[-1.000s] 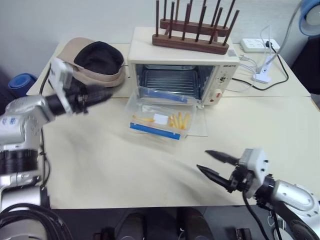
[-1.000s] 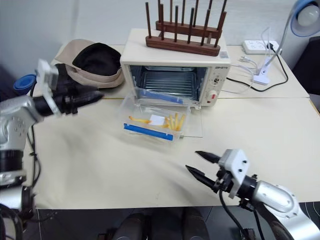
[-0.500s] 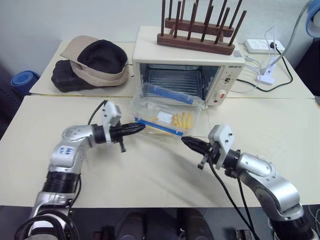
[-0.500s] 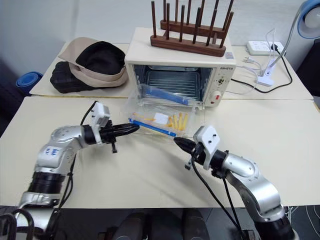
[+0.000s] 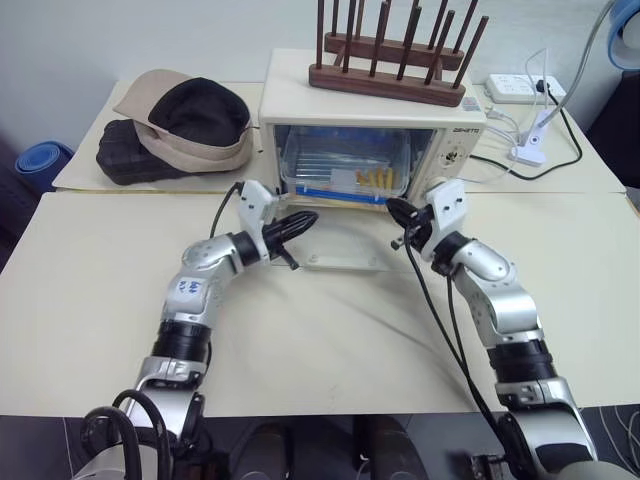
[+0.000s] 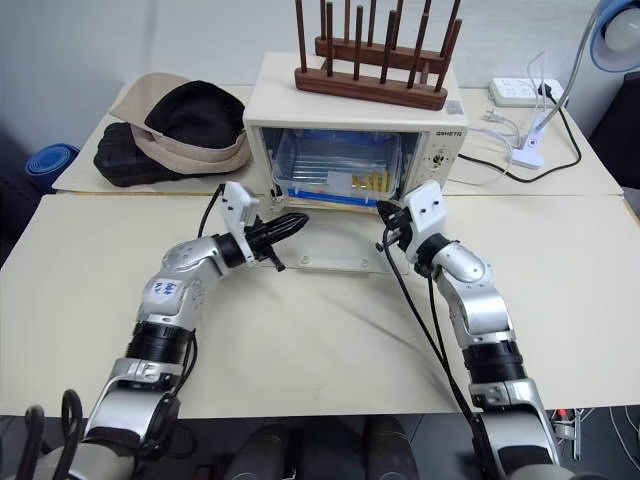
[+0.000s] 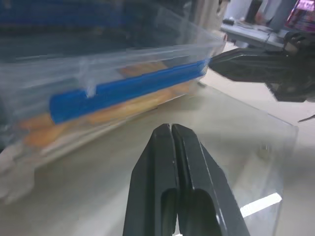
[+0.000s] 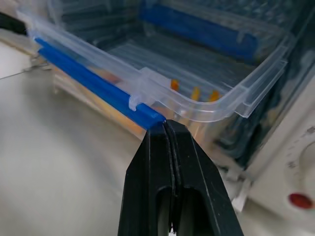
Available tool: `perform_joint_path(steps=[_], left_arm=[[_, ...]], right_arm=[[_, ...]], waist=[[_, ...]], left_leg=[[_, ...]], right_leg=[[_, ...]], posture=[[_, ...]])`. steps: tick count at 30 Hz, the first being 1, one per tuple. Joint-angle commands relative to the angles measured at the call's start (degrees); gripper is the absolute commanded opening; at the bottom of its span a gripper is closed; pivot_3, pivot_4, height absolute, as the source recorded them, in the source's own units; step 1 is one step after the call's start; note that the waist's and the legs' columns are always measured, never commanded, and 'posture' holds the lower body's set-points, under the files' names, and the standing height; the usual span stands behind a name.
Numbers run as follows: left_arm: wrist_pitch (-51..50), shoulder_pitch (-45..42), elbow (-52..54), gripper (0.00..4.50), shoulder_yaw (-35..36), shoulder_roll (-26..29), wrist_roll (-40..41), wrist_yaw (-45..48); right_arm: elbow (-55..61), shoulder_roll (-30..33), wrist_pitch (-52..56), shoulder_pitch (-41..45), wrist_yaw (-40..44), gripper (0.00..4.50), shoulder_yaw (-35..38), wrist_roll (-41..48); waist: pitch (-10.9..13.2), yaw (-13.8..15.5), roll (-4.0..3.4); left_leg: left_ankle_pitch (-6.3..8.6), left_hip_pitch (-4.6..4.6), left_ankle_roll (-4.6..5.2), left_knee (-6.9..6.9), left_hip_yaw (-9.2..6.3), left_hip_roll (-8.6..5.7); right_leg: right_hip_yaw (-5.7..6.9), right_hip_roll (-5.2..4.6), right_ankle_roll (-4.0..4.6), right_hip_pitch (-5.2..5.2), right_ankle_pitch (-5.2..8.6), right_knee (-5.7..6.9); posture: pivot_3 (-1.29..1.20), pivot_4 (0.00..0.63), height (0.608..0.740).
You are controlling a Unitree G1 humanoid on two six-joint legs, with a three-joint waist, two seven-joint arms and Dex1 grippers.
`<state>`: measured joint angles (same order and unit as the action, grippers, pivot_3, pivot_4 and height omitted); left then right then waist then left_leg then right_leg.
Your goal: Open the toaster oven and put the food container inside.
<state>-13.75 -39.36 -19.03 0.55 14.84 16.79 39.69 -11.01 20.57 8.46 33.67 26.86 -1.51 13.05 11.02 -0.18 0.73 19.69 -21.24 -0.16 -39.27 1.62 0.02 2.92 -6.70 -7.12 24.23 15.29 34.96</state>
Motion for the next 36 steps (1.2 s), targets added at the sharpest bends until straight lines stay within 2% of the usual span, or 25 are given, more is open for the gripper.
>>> perform_joint_path(steps=[1, 5, 9, 12, 17, 20, 23, 28, 31, 36], left_arm=[[4.87, -3.67, -4.81, 0.06, 1.11, -1.84, -1.45, -2.85], [9.26, -8.21, -12.79, 0.06, 2.78, -4.18, -2.84, -7.78], [6.72, -5.04, -7.39, 0.06, 2.37, -1.57, -1.65, -4.08], [5.3, 0.91, 2.79, 0.93, 0.57, 5.01, -1.8, 2.55], [-0.27, 8.94, 16.54, 2.54, 4.91, 13.69, 7.72, 12.52], [1.28, 15.15, 20.09, 3.46, 9.79, 21.57, 13.28, 24.23], [-4.17, 16.44, 21.68, 4.42, 11.73, 26.3, 18.58, 28.91], [-11.28, 15.31, 24.15, 4.47, 13.57, 27.81, 24.13, 28.11], [-11.78, 15.52, 24.01, 4.47, 15.68, 27.0, 25.72, 26.74], [-11.15, 17.82, 23.99, 4.47, 19.69, 26.26, 26.16, 23.16]], right_arm=[[-3.5, -1.39, -4.21, 2.44, -0.01, 0.01, 1.21, -1.01], [-5.04, -3.03, -4.86, 3.7, 0.83, 0.01, 1.4, -0.45], [4.24, -0.86, 0.93, -0.55, 3.7, 0.01, 2.74, 2.86], [11.68, 3.23, 5.27, -4.82, 4.45, 0.0, 6.77, 5.62], [12.52, 12.15, 5.9, -11.51, 10.39, 0.0, 11.82, 7.18], [0.66, 18.12, -2.4, -14.59, 19.39, 0.0, 11.97, 4.37], [-9.54, 19.12, -9.63, -13.76, 25.65, 0.0, 8.66, 1.97], [-16.97, 14.6, -17.2, -11.23, 33.05, 0.0, 5.37, 1.62], [-15.96, 11.81, -17.79, -10.42, 34.95, 0.0, 6.04, 4.2], [-6.79, 7.47, -13.85, -10.03, 34.17, 0.0, 8.83, 11.3]], waist=[[0.0, -0.16, 0.0], [0.0, -0.11, 0.0], [0.0, -0.15, 0.0], [0.0, -0.27, 0.0], [0.0, 0.16, -0.01], [0.0, -0.02, -0.01], [0.0, -0.1, -0.01], [0.0, -0.72, -0.01], [0.0, -1.23, -0.01], [0.0, -1.46, -0.02]], left_leg=[[-0.01, -0.01, -0.01, 0.02, 0.02, 0.01], [-0.04, -0.04, -0.06, 0.03, 0.12, 0.02], [-0.03, -0.07, -0.06, 0.08, 0.19, 0.03], [-0.02, -0.09, -0.08, 0.14, 0.28, 0.07], [-0.01, -0.09, -0.08, 0.07, 0.29, 0.11], [-0.01, 0.05, -0.05, 0.07, 0.34, 0.13], [0.0, 0.09, -0.03, 0.09, 0.37, 0.17], [-0.03, 0.16, -0.01, 0.07, 0.42, 0.23], [-0.04, 0.14, -0.07, 0.08, 0.4, 0.35], [-0.03, 0.09, -0.12, 0.08, 0.42, 0.64]], right_leg=[[0.0, 0.0, 0.0, 0.03, 0.0, 0.0], [-0.04, -0.01, 0.0, 0.14, 0.0, 0.09], [-0.07, -0.02, 0.0, 0.24, 0.0, 0.09], [-0.07, -0.02, 0.0, 0.34, 0.0, 0.09], [-0.08, -0.03, 0.03, 0.28, -0.02, 0.06], [-0.12, 0.0, 0.11, 0.18, -0.08, 0.06], [-0.13, 0.05, 0.13, 0.19, -0.07, 0.08], [-0.18, 0.05, 0.19, 0.18, -0.11, 0.15], [-0.16, 0.1, 0.19, 0.2, -0.11, 0.16], [-0.16, 0.1, 0.19, 0.26, -0.11, 0.13]], posture=[[0.0, 0.15, 0.74], [0.0, 0.15, 0.74], [0.0, 0.15, 0.74], [0.0, 0.15, 0.74], [0.0, 0.15, 0.74], [0.0, 0.15, 0.74], [0.0, 0.15, 0.74], [0.0, 0.15, 0.74], [0.0, 0.15, 0.74], [0.0, 0.15, 0.74]])
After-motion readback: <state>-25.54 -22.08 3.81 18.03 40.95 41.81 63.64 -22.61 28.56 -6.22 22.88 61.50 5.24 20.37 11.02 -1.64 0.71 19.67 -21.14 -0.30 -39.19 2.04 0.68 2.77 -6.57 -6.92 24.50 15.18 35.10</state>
